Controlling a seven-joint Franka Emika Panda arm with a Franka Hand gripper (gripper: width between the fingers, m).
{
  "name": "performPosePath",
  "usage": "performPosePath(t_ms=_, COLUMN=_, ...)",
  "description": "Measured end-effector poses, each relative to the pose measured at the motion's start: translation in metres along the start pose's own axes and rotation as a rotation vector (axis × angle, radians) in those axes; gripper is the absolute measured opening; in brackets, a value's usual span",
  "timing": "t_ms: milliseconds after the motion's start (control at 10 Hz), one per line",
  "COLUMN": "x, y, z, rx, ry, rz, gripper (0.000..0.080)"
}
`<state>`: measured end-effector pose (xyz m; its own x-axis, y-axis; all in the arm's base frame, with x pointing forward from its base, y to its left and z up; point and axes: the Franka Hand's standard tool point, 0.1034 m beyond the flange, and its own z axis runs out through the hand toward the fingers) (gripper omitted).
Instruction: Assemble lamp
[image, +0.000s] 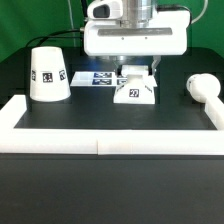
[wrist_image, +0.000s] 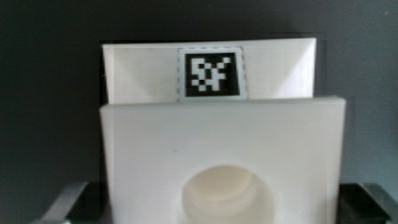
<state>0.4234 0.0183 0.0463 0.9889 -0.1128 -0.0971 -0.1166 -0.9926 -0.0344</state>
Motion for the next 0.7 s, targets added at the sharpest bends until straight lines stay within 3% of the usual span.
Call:
performPosePath(t_ms=200, x=0.003, y=-0.001, z=0.0, rx=0.001, ry=0.001, rz=-0.001, gripper=0.0534)
performPosePath(t_ms=700, x=0.066, y=-0.029, z=-0.006, rx=0.014, ry=0.057, rz=-0.036, gripper=0.0535)
